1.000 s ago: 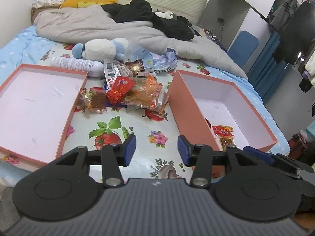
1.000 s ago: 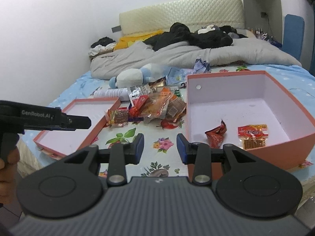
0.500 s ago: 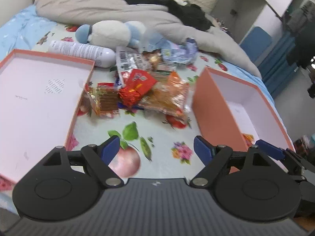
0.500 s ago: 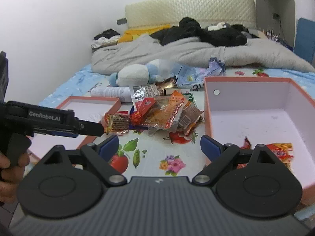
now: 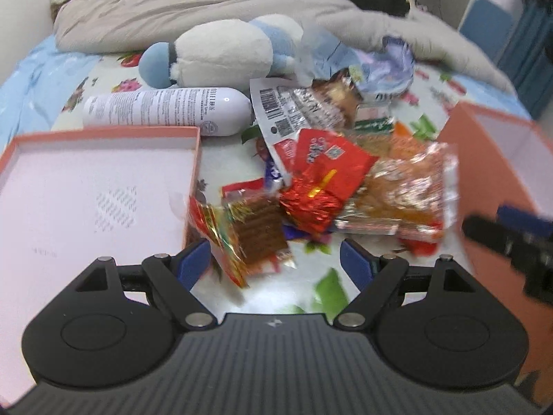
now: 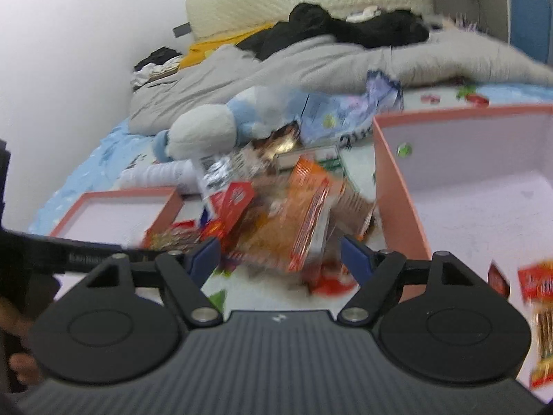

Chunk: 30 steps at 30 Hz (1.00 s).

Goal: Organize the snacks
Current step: 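Grasp a brown stick-snack packet with the left tool while the right tool grasps an orange packet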

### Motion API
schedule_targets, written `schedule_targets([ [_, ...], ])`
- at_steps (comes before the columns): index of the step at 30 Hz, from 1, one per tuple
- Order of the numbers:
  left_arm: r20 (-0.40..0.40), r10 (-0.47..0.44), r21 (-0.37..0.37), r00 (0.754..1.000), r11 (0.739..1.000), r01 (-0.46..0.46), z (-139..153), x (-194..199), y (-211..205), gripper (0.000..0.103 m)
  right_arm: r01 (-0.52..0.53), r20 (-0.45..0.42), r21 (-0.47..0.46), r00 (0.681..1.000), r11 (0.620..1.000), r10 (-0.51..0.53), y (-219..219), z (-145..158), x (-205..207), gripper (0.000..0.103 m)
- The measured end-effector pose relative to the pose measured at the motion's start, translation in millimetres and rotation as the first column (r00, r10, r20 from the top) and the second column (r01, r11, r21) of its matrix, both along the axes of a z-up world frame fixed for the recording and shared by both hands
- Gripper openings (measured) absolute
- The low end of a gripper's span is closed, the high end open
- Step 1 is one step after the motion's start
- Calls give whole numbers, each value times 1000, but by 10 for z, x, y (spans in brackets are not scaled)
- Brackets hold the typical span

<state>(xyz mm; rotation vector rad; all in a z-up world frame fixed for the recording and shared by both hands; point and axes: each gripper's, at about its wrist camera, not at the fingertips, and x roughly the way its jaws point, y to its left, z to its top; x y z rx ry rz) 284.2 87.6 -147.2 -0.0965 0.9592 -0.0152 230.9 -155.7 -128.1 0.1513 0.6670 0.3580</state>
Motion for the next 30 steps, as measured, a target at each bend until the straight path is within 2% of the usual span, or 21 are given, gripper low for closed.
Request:
schedule_targets([
  [4, -7, -54, 101, 999, 993, 55, -171, 164, -68, 85, 7, -40, -6, 999, 1000, -7, 125, -85, 231, 78],
  [8, -30, -104, 158, 994, 981, 108, -336, 288, -118, 85, 37, -80, -95, 996, 995, -44, 254, -242, 417, 78],
  [11, -45, -129, 203, 991, 970, 136, -460, 367, -169, 85, 41, -123, -76, 991, 996, -50, 259, -367, 524, 78],
  [15, -41, -134, 230, 990, 963, 140, -560, 450, -204, 85, 36, -134, -71, 990, 997, -45, 289, -449, 587, 66],
  [17, -46, -136, 229, 990, 963, 143, -603, 482, -208, 84, 30, -119, -81, 992, 996, -40, 307, -440, 581, 63],
  [19, -56, -122, 190, 991, 973, 131, -640, 491, -181, 80, 24, -113, -78, 993, 997, -32, 313, -427, 569, 58],
  [21, -48, -96, 124, 994, 987, 101, -641, 469, -127, 67, 16, -112, -65, 993, 998, -24, 296, -397, 561, 46],
  [22, -42, -86, 124, 995, 988, 91, -634, 452, -127, 66, 13, -111, -59, 994, 998, -19, 286, -380, 562, 43],
  [24, -37, -83, 145, 996, 986, 88, -616, 415, -147, 61, 0, -102, -45, 995, 999, -4, 270, -332, 536, 30],
  [30, -16, -47, 115, 999, 992, 48, -469, 257, -124, 58, -24, -85, -33, 996, 999, 22, 253, -180, 387, 18],
])
